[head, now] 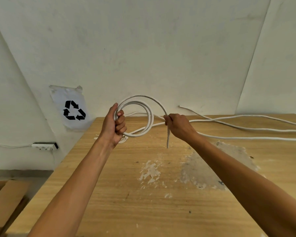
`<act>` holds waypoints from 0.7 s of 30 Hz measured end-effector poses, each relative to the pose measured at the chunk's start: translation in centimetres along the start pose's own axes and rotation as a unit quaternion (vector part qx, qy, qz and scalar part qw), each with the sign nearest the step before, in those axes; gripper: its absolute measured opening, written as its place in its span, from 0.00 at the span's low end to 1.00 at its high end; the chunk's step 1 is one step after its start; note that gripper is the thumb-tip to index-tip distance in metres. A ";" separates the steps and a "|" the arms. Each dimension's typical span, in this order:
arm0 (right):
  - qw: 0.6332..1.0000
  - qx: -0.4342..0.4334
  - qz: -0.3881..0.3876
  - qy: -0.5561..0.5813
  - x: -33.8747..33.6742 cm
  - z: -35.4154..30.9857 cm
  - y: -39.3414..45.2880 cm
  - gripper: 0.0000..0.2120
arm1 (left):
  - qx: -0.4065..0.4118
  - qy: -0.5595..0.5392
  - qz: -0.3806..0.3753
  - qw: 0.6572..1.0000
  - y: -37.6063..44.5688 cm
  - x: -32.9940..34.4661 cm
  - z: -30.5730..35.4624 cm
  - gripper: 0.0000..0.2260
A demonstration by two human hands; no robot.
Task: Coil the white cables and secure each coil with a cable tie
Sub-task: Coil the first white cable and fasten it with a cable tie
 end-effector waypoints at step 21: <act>0.854 0.202 -0.155 0.454 3.2 -0.3 -2.1 0.18 | -0.008 0.071 -0.019 0.997 -0.3 1.3 -4.3 0.22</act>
Point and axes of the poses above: each hand's wrist, its own y-axis towards the middle knuckle, its own x-axis out of the palm, z = x × y, the point moved 5 cm from there along y, towards the middle knuckle, and after that the axes turned 2 degrees about x, right-handed, at the moved point
